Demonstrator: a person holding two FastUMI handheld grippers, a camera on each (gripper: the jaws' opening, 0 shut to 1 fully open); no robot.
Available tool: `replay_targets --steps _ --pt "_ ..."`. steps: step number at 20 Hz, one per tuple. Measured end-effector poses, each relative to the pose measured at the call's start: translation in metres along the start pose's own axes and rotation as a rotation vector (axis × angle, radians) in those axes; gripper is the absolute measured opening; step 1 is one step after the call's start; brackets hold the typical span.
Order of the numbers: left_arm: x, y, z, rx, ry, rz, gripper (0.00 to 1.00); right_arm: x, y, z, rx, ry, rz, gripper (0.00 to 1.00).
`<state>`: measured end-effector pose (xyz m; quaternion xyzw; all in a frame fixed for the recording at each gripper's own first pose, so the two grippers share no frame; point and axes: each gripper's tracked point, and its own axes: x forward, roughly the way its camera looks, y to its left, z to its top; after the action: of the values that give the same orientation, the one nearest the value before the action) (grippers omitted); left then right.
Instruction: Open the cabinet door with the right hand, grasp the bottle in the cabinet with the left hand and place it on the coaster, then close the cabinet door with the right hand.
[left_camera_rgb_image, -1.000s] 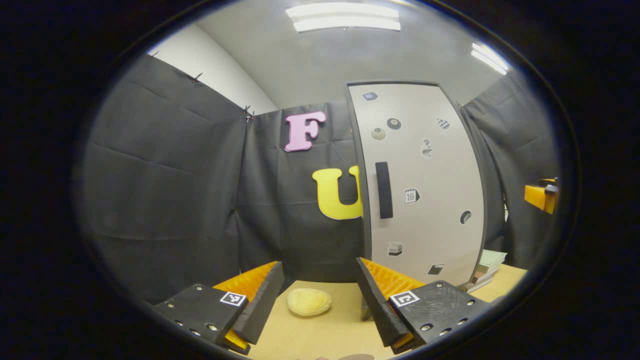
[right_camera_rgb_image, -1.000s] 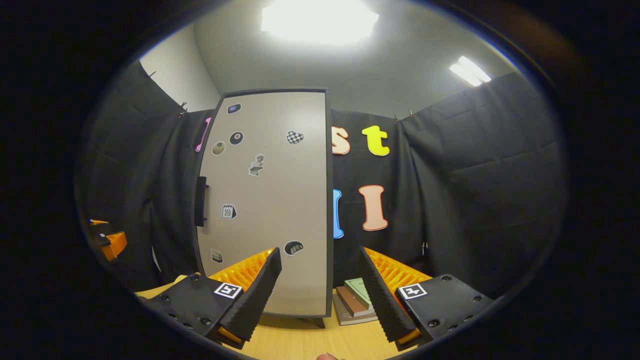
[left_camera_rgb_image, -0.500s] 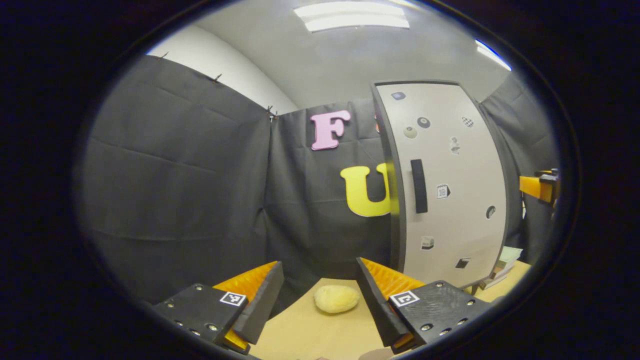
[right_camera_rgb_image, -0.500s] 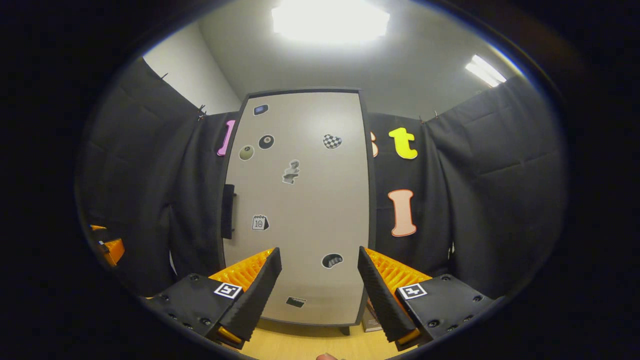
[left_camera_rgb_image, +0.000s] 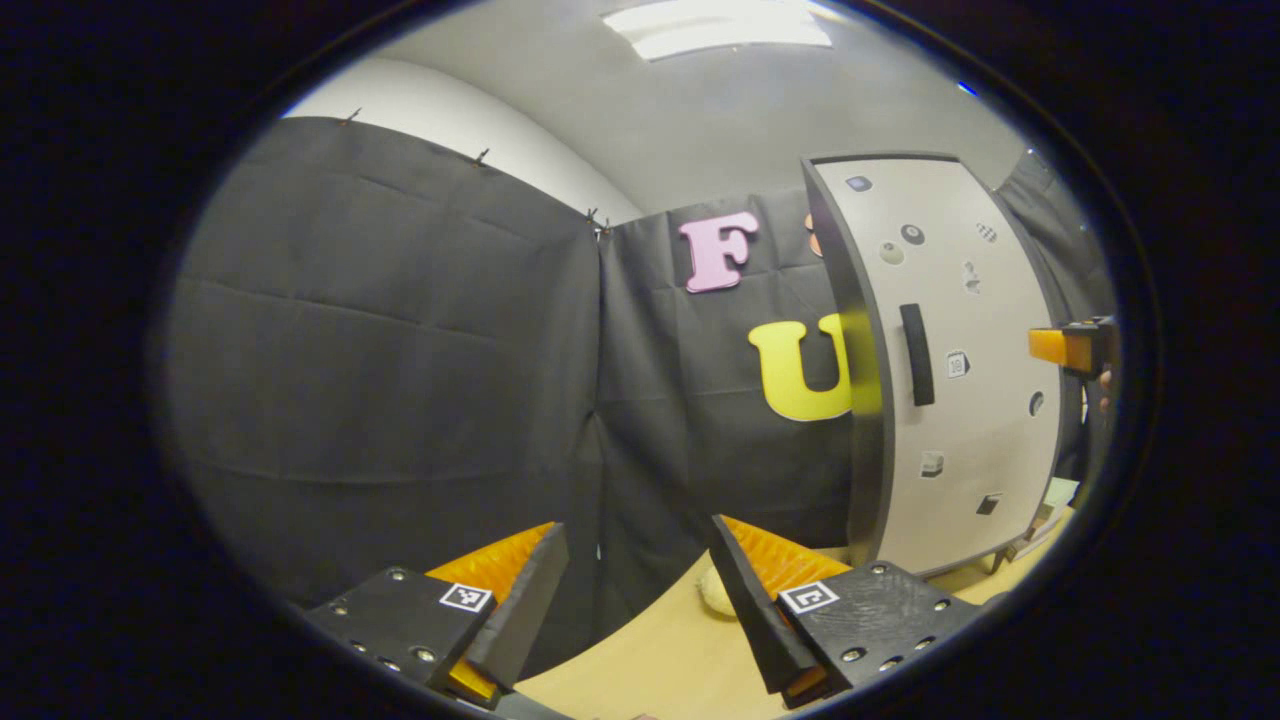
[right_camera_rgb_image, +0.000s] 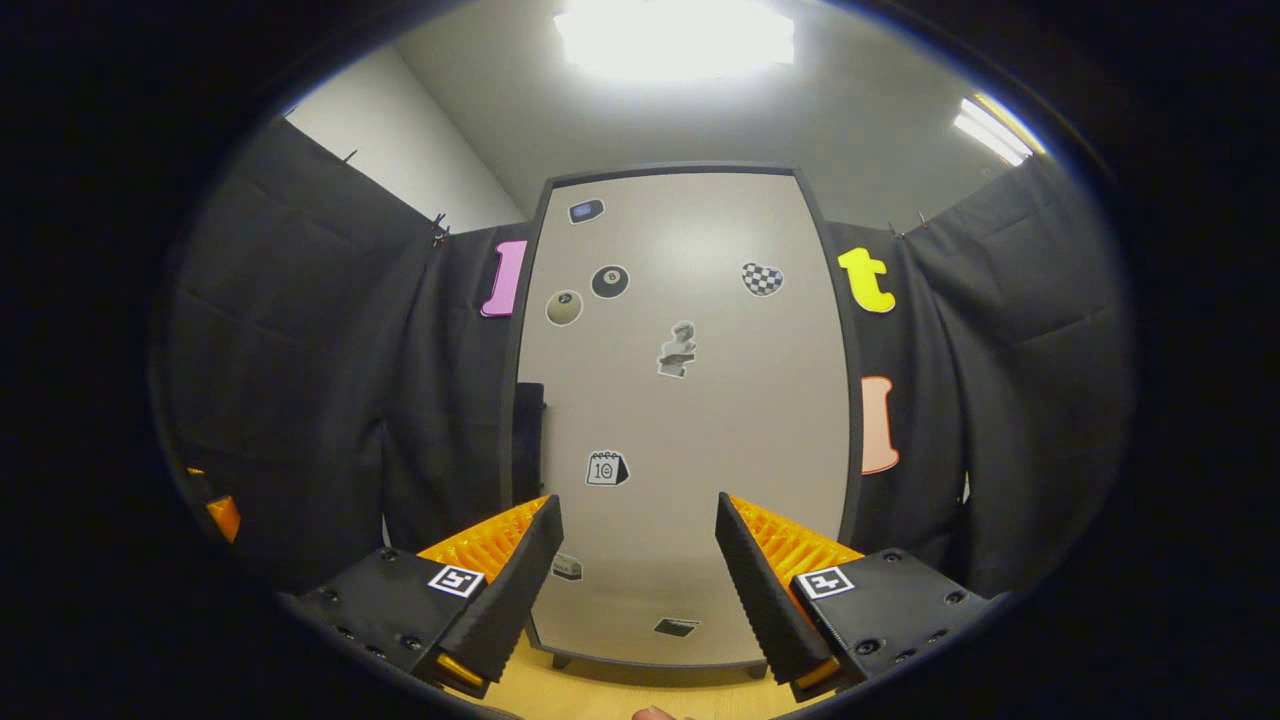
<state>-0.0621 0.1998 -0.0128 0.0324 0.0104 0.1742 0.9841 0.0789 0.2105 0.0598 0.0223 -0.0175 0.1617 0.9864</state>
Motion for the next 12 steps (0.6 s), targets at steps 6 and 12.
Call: replay_targets --steps 6,12 --pt "-0.001 0.049 -0.017 0.005 0.027 0.077 0.86 0.031 0.035 0.006 -0.007 -0.005 0.032 0.98" --pt "-0.004 0.096 -0.026 0.010 0.041 0.151 0.86 0.064 0.067 0.014 0.001 -0.005 0.053 0.98"
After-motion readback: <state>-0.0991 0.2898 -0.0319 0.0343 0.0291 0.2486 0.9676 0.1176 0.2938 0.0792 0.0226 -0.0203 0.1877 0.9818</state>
